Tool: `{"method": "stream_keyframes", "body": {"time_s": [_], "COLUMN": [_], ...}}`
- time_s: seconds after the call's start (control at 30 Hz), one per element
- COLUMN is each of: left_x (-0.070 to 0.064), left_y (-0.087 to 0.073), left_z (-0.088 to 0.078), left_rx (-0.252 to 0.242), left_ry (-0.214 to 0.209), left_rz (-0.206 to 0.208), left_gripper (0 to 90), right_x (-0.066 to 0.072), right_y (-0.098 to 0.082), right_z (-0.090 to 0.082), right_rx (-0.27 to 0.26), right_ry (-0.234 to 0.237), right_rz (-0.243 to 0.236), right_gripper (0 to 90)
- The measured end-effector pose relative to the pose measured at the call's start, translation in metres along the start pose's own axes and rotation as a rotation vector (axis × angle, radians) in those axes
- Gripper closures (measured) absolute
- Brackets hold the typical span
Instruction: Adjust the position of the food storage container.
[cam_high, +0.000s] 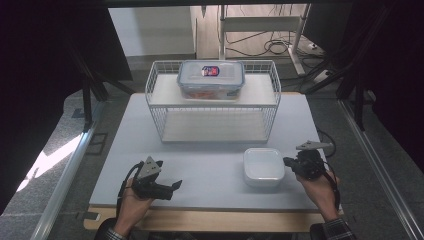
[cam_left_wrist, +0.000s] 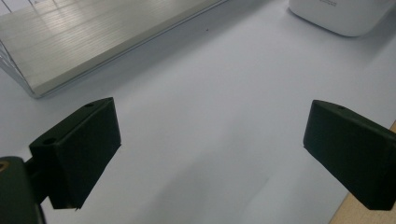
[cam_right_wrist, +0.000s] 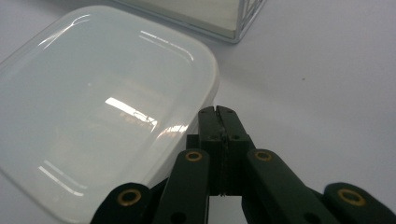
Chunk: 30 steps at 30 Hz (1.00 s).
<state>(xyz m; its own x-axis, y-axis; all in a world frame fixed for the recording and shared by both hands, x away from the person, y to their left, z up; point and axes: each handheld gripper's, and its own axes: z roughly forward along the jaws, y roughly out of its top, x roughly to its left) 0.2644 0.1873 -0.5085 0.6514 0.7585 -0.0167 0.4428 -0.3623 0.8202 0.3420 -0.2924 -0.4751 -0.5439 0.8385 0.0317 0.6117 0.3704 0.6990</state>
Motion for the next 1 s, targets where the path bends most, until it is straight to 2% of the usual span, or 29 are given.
{"method": "stream_keyframes", "body": {"time_s": [0.13, 0.4, 0.47, 0.77, 1.0], "left_x": [0.000, -0.001, -0.001, -0.001, -0.001], "left_y": [0.000, 0.000, 0.001, 0.000, 0.001], "left_z": [0.001, 0.002, 0.003, 0.004, 0.004], "left_rx": [0.004, 0.008, 0.009, 0.014, 0.009], "left_ry": [-0.002, -0.005, -0.007, -0.011, -0.019], "left_rz": [-0.002, -0.005, -0.006, -0.006, -0.022], "left_gripper": [3.9, 3.9, 3.9, 3.9, 3.9], "right_x": [0.006, 0.027, 0.028, 0.058, 0.073], "right_y": [-0.001, 0.007, 0.008, 0.017, 0.021], "right_z": [-0.001, 0.012, 0.013, 0.029, 0.036], "right_rx": [0.005, 0.018, 0.022, 0.030, 0.032], "right_ry": [0.022, 0.080, 0.087, 0.167, 0.214], "right_rz": [-0.006, -0.051, -0.055, -0.099, -0.117], "right_gripper": [89.9, 89.9, 89.9, 89.9, 89.9]}}
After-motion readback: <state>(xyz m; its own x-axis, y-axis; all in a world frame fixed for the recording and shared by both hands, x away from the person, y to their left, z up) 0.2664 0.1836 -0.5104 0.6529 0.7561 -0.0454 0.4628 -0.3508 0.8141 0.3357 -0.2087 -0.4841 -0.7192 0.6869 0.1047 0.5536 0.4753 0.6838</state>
